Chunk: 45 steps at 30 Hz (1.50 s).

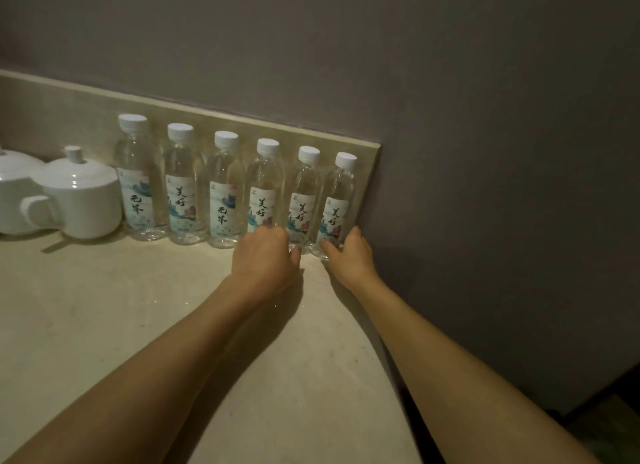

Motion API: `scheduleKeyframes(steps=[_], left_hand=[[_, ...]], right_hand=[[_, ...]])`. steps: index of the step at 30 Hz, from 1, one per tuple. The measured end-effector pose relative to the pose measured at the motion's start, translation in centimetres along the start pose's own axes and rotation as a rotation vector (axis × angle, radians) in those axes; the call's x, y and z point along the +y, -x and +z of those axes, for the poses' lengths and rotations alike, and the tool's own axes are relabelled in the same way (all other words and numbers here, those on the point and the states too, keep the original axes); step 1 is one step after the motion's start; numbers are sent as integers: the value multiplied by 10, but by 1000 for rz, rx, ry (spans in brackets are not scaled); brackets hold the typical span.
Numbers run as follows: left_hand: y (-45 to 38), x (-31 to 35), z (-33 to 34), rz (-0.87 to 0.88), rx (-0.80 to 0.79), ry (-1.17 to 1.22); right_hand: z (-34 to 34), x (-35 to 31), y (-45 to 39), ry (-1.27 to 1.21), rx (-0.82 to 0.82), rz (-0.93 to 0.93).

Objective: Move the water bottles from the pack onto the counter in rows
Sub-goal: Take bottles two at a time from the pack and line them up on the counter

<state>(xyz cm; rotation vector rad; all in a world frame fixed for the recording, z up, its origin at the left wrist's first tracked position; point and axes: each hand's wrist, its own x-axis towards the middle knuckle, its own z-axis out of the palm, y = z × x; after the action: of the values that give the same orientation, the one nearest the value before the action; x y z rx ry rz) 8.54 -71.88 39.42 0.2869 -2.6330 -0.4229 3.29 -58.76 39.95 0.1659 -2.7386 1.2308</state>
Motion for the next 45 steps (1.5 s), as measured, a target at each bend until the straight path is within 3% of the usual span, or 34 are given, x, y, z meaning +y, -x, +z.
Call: scheduleKeyframes(steps=[4, 14, 21, 25, 35, 45], left_hand=[[11, 15, -8, -15, -36, 109], [41, 89, -27, 42, 78, 128], [73, 174, -33, 89, 132, 178], [99, 242, -14, 115, 111, 199], [171, 388, 78, 246, -153, 217], [204, 466, 201, 288, -536, 177]], right_hand=[[-16, 8, 11, 2, 74, 4], [-74, 46, 44, -126, 138, -115], [-150, 72, 67, -260, 346, -254], [-204, 120, 88, -309, 394, -260], [-311, 288, 134, -347, 362, -43], [-334, 439, 151, -392, 346, 255]])
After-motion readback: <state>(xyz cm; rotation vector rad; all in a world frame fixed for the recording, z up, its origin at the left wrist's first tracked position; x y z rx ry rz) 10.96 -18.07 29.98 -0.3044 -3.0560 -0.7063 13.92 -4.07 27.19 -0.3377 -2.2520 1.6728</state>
